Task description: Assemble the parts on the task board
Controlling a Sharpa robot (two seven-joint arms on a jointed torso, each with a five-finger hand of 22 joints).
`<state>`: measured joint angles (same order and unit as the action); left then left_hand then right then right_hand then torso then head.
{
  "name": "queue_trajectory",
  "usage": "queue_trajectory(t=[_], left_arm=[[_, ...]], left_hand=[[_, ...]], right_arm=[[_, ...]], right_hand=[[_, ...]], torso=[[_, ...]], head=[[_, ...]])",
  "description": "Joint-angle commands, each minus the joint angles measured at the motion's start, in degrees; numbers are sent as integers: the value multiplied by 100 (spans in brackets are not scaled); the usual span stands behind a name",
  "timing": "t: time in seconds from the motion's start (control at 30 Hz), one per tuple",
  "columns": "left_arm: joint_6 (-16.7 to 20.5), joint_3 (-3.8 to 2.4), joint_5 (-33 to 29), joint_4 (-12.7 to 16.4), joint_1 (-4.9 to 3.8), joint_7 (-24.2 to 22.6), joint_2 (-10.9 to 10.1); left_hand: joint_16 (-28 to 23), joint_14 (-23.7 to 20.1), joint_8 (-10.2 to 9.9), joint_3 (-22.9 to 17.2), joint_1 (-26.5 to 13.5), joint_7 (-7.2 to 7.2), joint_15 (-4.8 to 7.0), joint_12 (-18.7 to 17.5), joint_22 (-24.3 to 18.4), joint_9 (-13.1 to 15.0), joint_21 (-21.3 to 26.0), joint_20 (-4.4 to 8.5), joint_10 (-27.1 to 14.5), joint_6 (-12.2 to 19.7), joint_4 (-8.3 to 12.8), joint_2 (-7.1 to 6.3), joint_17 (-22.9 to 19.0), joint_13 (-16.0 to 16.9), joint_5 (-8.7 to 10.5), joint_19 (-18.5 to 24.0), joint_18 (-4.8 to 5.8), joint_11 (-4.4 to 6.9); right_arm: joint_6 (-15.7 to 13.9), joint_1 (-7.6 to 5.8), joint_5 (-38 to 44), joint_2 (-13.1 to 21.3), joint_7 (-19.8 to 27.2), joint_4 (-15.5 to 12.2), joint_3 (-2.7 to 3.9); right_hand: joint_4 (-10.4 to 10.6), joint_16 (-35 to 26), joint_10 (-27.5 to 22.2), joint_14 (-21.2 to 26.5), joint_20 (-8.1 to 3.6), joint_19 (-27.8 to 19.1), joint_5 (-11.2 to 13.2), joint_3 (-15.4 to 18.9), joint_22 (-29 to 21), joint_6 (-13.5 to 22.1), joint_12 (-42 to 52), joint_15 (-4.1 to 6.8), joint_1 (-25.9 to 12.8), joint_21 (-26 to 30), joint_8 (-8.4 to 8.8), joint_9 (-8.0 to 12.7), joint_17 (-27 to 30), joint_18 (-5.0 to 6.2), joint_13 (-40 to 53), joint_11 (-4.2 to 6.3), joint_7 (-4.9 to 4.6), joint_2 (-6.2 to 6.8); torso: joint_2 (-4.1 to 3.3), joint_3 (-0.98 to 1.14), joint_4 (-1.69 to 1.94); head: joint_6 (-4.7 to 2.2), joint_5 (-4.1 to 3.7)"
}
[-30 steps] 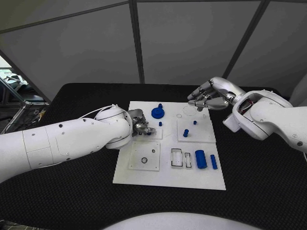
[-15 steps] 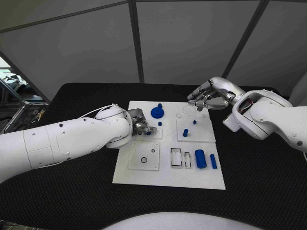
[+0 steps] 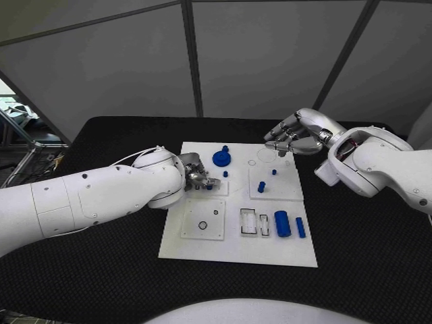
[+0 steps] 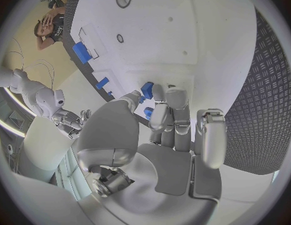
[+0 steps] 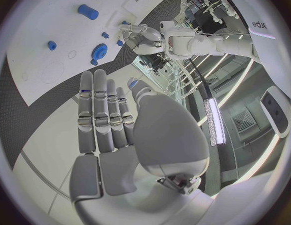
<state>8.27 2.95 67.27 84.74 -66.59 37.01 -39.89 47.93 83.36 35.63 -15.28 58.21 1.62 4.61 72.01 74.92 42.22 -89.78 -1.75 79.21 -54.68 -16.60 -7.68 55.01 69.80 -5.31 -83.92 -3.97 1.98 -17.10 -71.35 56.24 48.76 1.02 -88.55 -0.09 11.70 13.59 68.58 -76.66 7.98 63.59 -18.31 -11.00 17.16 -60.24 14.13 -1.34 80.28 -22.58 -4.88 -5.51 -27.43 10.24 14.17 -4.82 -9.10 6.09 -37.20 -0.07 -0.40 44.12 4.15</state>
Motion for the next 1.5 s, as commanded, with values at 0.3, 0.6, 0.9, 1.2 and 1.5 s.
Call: queue_trajectory(t=[0.3,0.6,0.9,1.2,1.5], left_arm=[[53,-10,-8,50,7,53,-36],[78,-18,-8,76,6,29,-42],[24,-280,-8,163,7,39,-132],[-346,-690,-316,338,-89,115,-354],[-1417,-825,-518,-437,-610,209,-175]], left_hand=[[-39,-5,110,493,-88,-18,59,70,1508,72,-22,64,61,-14,-12,49,14,30,-3,-608,397,30],[-39,-4,122,551,-89,-21,61,71,1508,79,-22,65,62,-12,-11,68,16,30,-4,-608,397,32],[-43,-4,122,608,-69,-17,61,37,1507,83,-21,66,39,12,-6,79,15,-8,-6,-607,396,30],[-55,-7,94,770,-2,12,48,-32,1448,74,23,59,-22,107,-8,101,11,-83,-11,-578,381,8],[-100,-23,-309,1245,257,202,-68,-459,1160,-262,255,-41,-395,460,-4,249,-7,-551,8,-428,304,-151]], right_arm=[[38,-13,13,-1,27,4,5],[17,-13,13,-9,47,19,5],[12,-13,13,-22,58,61,5],[6,-12,13,-38,66,121,5],[12,-12,13,-70,66,185,4]], right_hand=[[32,-36,4,-14,-10,52,-28,15,-13,3,-24,-23,-59,43,35,4,-7,20,-7,-24,-34,-11],[30,-39,3,-15,-10,54,-30,17,-15,4,-24,-23,-58,46,36,4,-8,21,-9,-23,-33,-5],[30,-41,2,-14,-10,55,-31,19,-17,5,-25,-23,-59,49,36,5,-9,21,-10,-24,-34,-2],[30,-41,2,-14,-10,55,-31,19,-17,5,-25,-23,-59,49,36,5,-9,21,-10,-24,-34,-2],[30,-47,-1,-15,-9,59,-36,20,-22,6,-26,-23,-58,56,37,5,-11,21,-14,-23,-33,-1]], torso=[[5,-3,-3],[4,0,-1],[5,-3,3],[1,-4,-8],[6,0,5]], head=[[-6,6],[1,21],[-9,25],[-16,33],[-31,48]])
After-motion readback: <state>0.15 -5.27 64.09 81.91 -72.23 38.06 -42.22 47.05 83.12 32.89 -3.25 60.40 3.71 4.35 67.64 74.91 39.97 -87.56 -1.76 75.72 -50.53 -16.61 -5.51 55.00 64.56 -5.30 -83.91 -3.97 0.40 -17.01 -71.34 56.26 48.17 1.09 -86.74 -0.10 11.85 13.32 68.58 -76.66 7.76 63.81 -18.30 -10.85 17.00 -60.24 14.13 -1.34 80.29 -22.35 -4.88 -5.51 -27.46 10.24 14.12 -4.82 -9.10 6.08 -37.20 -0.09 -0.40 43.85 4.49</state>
